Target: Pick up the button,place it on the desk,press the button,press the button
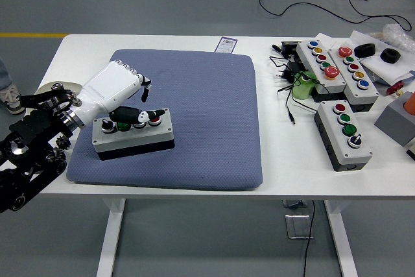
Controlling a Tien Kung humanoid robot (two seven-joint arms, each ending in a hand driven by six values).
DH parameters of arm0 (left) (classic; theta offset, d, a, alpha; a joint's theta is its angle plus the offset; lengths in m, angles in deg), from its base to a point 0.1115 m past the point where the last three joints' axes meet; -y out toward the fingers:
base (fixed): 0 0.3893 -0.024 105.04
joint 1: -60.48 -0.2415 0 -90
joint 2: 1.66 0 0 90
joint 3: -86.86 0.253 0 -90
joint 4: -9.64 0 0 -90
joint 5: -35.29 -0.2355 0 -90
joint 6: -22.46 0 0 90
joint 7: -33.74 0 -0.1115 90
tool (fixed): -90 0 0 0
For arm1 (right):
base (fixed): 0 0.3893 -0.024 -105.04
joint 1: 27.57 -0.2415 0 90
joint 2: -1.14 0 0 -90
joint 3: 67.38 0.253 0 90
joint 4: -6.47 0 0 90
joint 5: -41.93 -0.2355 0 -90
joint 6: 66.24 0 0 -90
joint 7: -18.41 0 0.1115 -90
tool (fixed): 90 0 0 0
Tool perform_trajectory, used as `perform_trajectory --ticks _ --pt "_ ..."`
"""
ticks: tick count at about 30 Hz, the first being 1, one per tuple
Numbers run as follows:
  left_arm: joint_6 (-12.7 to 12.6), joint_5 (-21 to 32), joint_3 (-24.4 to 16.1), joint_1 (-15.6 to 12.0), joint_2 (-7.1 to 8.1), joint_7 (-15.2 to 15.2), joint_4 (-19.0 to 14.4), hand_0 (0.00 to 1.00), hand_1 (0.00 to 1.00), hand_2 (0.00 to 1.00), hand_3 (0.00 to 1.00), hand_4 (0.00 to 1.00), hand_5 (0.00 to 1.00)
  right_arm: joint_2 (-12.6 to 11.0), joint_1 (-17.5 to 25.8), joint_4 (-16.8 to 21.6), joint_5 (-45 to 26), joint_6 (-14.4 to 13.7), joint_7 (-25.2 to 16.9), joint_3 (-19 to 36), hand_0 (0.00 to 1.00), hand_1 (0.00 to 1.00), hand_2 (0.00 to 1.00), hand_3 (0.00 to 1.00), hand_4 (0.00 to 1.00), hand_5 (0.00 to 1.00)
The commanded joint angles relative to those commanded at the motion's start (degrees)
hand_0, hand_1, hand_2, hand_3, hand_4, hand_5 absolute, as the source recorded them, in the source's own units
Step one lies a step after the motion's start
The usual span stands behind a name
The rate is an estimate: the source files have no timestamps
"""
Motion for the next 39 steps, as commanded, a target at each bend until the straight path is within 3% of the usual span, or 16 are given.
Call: perform_trajectory --ticks 3,4,9,10,15,16,21,22,26,34,39 --pt "0.8 0.5 -1.5 -0.8 0.26 -2.4 -1.6 0.041 0.077 0.099 0.380 0.814 0.834 0.0 0.0 0.0 -0.3 0.0 0.0 -0.2 0.673 0.658 0.674 0.624 0.310 0.173" --pt "1.6 1.3 -2.3 -1.2 0.32 -3.2 -2.5 0.168 0.339 0.427 0.670 0.863 0.998 -0.1 0.0 0.0 -0.4 -0.1 0.0 -0.3 0.673 0.658 0.674 0.624 0.310 0.173" --pt "8.4 5.8 -6.4 -3.0 0.49 -7.1 -6.7 0.168 0.339 0.427 0.670 0.863 0.998 -0.1 -0.1 0.0 -0.4 -0.1 0.0 -0.4 0.673 0.658 0.674 0.624 0.310 0.173" --pt "9.7 6.5 -7.1 -3.3 0.55 -7.8 -7.6 0.189 0.382 0.506 0.812 0.838 0.998 -0.1 -0.1 0.0 -0.5 -0.1 0.0 -0.4 0.673 0.658 0.674 0.624 0.310 0.173" --pt "15.4 6.5 -10.1 -5.0 1.09 -11.8 -11.9 0.189 0.382 0.506 0.812 0.838 0.998 0.0 -0.2 0.0 -0.4 0.0 0.0 -0.3 0.673 0.658 0.674 0.624 0.310 0.173" --pt "16.0 6.3 -10.5 -5.4 1.25 -12.4 -12.9 0.067 0.165 0.248 0.803 0.794 0.998 0.0 -0.2 0.0 -0.4 0.0 0.0 -0.3 0.673 0.658 0.674 0.624 0.310 0.173" --pt "19.8 5.9 -12.8 -7.6 2.43 -14.0 -17.4 0.067 0.165 0.248 0.803 0.794 0.998 0.0 -0.1 0.0 -0.3 0.0 0.0 -0.2 0.673 0.658 0.674 0.624 0.310 0.173" --pt "20.2 6.1 -13.1 -8.1 2.72 -14.0 -18.2 0.002 0.002 0.038 0.620 0.758 0.998 0.0 -0.1 0.0 -0.3 0.0 0.0 -0.2 0.673 0.658 0.674 0.624 0.310 0.173" --pt "21.8 5.4 -13.7 -9.8 3.44 -15.0 -20.9 0.002 0.002 0.038 0.620 0.758 0.998 -0.1 -0.1 0.0 -0.4 -0.1 0.0 -0.2 0.673 0.658 0.674 0.624 0.310 0.173" --pt "28.0 4.8 -14.3 -12.5 4.02 -18.8 -25.3 0.002 0.002 0.002 0.608 0.745 0.998 0.0 -0.1 0.0 -0.2 -0.1 -0.1 0.1 0.673 0.658 0.674 0.624 0.310 0.173" --pt "30.4 4.8 -14.2 -13.7 4.39 -20.1 -26.1 0.002 0.002 0.002 0.608 0.745 0.998 0.0 -0.2 0.0 -0.4 -0.2 -0.1 -0.1 0.673 0.658 0.674 0.624 0.310 0.173"
